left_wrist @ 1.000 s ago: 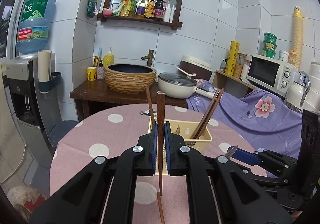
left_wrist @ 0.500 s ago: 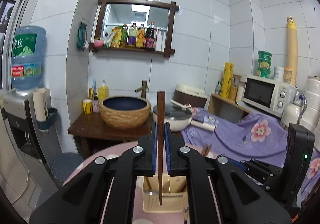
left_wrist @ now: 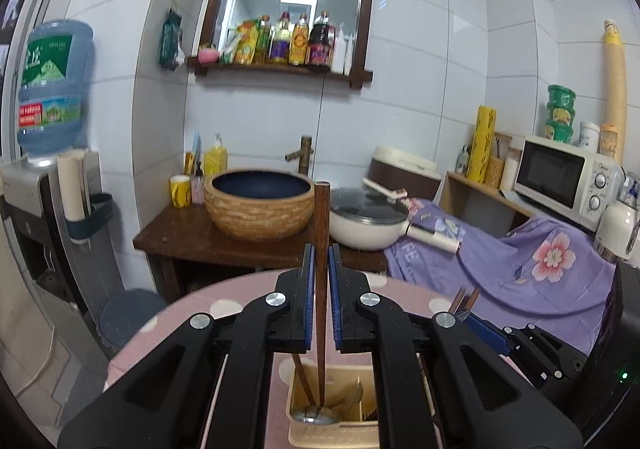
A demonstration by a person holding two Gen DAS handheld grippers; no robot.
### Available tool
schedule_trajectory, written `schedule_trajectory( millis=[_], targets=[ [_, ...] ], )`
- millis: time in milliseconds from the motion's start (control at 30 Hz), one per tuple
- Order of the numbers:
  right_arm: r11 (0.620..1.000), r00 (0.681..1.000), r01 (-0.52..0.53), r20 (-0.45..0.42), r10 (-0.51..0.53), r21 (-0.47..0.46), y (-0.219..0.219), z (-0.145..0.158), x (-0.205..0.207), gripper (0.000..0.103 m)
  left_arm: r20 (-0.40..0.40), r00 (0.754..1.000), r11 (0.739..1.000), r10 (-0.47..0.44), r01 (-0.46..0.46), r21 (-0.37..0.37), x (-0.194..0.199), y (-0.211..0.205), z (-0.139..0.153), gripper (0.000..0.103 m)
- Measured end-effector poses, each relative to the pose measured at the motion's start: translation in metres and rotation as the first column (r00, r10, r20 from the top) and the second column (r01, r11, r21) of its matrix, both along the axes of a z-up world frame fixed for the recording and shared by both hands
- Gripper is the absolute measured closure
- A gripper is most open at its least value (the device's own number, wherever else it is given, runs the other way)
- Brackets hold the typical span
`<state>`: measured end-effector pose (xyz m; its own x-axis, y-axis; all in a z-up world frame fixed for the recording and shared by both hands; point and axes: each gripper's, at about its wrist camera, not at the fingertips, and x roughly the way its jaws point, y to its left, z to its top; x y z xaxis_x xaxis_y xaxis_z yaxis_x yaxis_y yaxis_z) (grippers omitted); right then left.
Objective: Organize utensils
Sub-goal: 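Lower the spoon into the caddy and open the right gripper while the left gripper releases the chopstick there, then move both open grippers back down to the remaining chopsticks on the table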
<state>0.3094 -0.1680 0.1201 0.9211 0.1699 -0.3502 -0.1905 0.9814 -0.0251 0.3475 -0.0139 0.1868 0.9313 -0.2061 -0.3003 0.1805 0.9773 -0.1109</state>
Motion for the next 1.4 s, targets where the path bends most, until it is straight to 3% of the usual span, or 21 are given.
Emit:
schedule_trajectory(
  millis=[467,667,800,833,867,933,1033,1233,1400],
  targets=[
    [0.997,0.998,0.000,-0.069,-0.005,-0.071,0.012,-0.049,-0.004,0.068,-0.141,0.990,0.999,-0.019,0.023,0.025,0.009,-0.005,-0.085,0.096],
    [0.997,0.999,-0.010,-0.051,0.006,-0.080,0.013,-0.051,-0.010,0.065,-0.143,0.989,1.000,-0.021,0.022,0.008,0.003,0.001,-0.089,0.095],
    [0.998,1.000,-0.010,-0.011,0.009,-0.070,0.009,-0.045,-0.022,0.051,-0.110,0.994,1.000,-0.021,0.023,0.019,-0.014,0.005,-0.081,0.093],
    [0.998,1.000,-0.010,-0.003,0.010,-0.069,0.008,-0.043,-0.026,0.051,-0.092,0.996,1.000,-0.018,0.020,0.020,-0.021,0.008,-0.078,0.081],
    [0.997,1.000,-0.011,0.004,0.012,-0.071,0.008,-0.042,-0.030,0.051,-0.073,0.997,1.000,-0.007,0.009,0.020,-0.028,0.011,-0.076,0.055],
    [0.998,1.000,-0.006,0.014,0.007,-0.066,0.004,-0.039,-0.036,0.047,-0.031,0.999,1.000,0.026,-0.026,-0.001,-0.043,0.020,-0.073,0.026],
    [0.999,1.000,0.005,0.022,-0.005,-0.034,-0.004,-0.036,-0.051,0.044,-0.018,0.999,0.999,0.043,-0.043,-0.026,-0.063,0.035,-0.073,0.023],
    [1.000,0.999,0.027,-0.024,-0.027,0.010,-0.016,-0.043,-0.083,0.038,-0.089,0.993,0.995,0.075,-0.081,-0.063,-0.094,0.059,-0.091,0.007],
    [0.998,0.986,0.046,-0.164,-0.040,0.038,-0.022,-0.071,-0.091,0.038,-0.193,0.975,0.994,0.108,-0.105,0.028,-0.109,0.056,-0.133,0.006]
  ],
)
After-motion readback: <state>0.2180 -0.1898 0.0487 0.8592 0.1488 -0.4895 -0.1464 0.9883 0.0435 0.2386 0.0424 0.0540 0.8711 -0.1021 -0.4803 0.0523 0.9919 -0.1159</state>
